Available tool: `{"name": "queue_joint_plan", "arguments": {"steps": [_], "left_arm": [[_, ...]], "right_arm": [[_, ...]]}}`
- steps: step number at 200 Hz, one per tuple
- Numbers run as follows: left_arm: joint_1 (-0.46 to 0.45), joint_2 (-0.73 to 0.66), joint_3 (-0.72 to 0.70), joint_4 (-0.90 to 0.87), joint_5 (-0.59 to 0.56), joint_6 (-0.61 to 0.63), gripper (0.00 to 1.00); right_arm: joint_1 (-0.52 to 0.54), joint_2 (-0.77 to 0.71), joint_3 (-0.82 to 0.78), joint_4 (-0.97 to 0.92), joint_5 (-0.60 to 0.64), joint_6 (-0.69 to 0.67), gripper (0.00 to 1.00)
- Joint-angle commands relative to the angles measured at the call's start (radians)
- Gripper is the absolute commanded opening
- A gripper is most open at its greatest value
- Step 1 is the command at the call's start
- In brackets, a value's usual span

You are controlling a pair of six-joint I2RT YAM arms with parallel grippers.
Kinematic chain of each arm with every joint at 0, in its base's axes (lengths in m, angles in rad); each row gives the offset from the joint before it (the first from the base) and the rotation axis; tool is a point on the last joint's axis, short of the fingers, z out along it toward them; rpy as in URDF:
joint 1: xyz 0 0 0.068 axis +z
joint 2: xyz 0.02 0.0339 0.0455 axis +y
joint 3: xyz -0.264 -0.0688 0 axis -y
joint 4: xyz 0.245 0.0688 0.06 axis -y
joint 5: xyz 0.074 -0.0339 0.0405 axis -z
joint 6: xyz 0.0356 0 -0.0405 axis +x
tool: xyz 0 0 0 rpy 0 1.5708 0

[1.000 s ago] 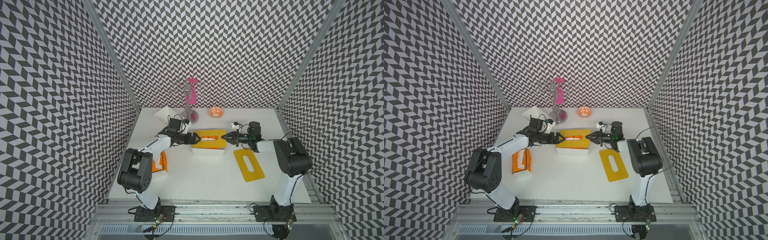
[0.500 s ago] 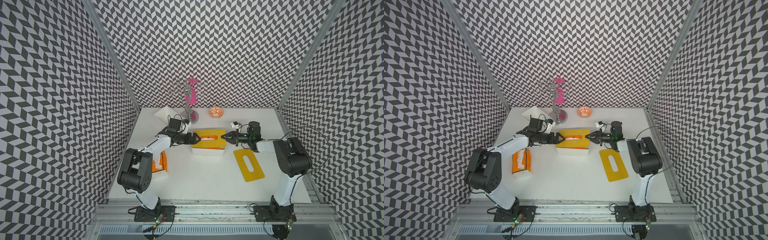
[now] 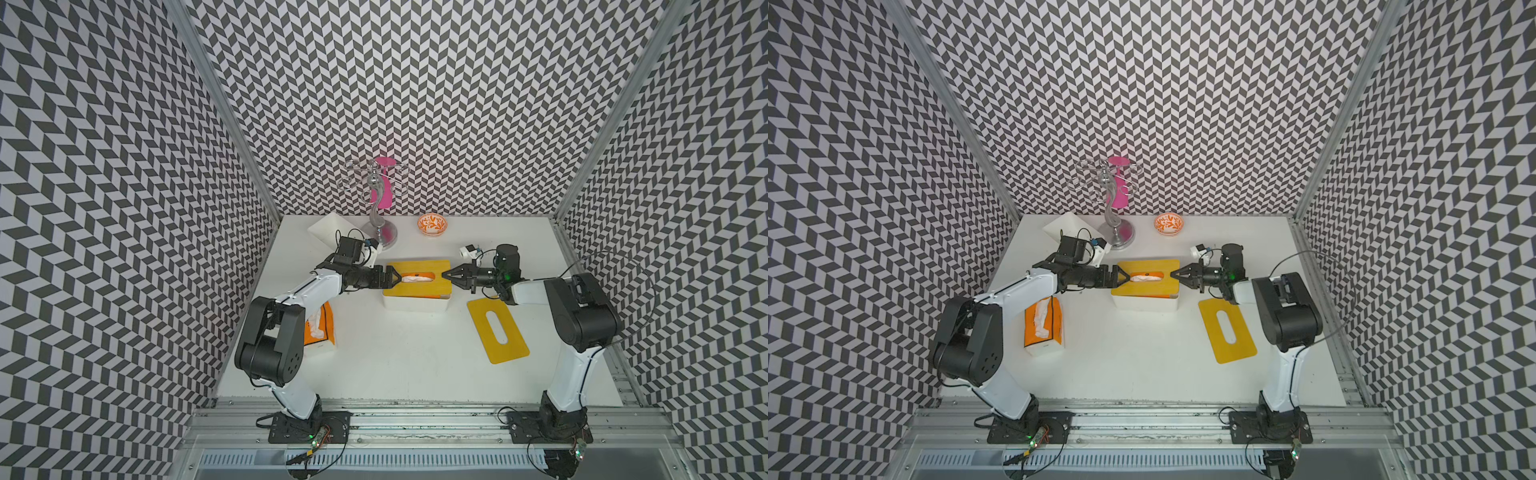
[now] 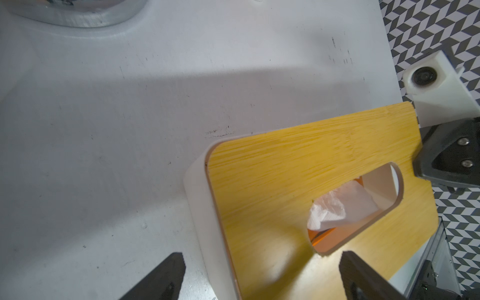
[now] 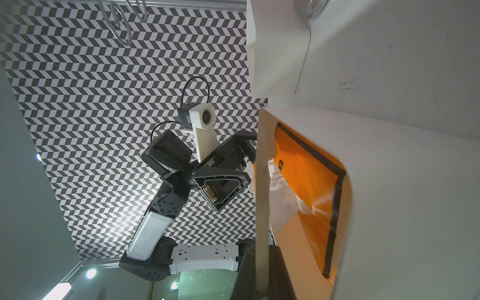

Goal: Put the tissue paper into the tissue box
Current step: Close the box lid on the tissue box.

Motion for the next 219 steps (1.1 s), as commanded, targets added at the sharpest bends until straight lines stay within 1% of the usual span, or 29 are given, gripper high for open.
{"name": "queue_joint_plan", "arguments": {"steps": [1, 108, 219], "left_arm": [[-0.004, -0.014, 0.009, 0.003, -0.002, -0.001, 0.97], [-0.014, 0.004, 0.007, 0.012, 0.009, -0.015, 0.96], [-0.034, 0.051, 0.015, 0.023, 0.016, -0.031, 0.89]], "right_arm": [[0.009, 0.012, 0.012, 0.055, -0.011, -0.01, 0.0], [0.009, 0.013, -0.006, 0.065, 0.006, -0.01, 0.0], [0.02, 0.03, -0.033, 0.149, 0.006, 0.043, 0.0]]}}
